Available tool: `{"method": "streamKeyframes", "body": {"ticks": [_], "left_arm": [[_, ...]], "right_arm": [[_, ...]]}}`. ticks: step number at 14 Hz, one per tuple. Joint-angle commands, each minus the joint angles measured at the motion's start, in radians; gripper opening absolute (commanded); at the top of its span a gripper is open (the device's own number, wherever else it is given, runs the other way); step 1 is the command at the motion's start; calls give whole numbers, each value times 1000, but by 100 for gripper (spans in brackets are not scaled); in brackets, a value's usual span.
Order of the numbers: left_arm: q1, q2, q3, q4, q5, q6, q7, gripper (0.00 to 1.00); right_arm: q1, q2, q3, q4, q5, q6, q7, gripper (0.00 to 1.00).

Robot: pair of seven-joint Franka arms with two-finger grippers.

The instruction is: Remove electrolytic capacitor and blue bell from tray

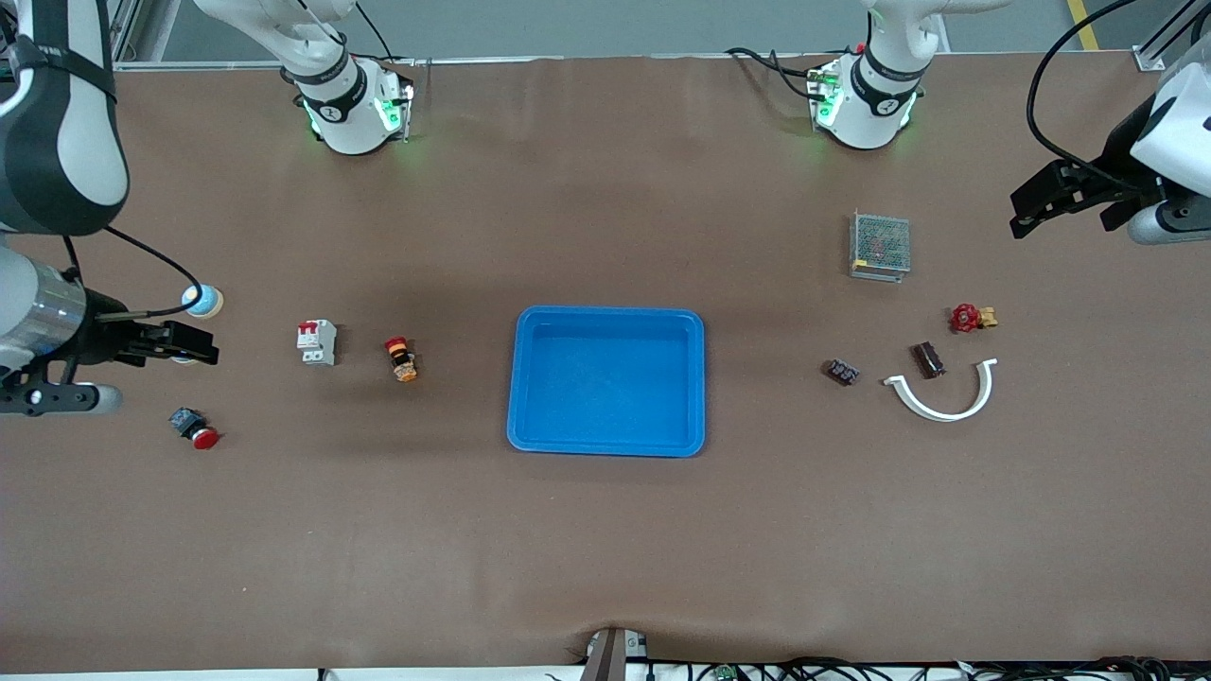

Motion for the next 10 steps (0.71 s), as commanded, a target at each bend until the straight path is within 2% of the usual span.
{"method": "streamKeyframes", "body": {"ticks": [1, 6, 9, 10], "left_arm": [[1, -62, 2, -64, -17, 3, 21, 100], [-2, -99, 0, -112, -17, 30, 21, 100], [-3, -96, -1, -111, -17, 40, 21, 100], [-3, -96, -1, -111, -18, 41, 21, 100]], "right_arm": [[40, -17, -6, 24, -142, -15, 15, 100], [22, -150, -3, 21, -131, -52, -12, 100], [-7, -214, -9, 21, -16, -114, -1, 100], [-7, -227, -9, 21, -13, -124, -3, 100]]}}
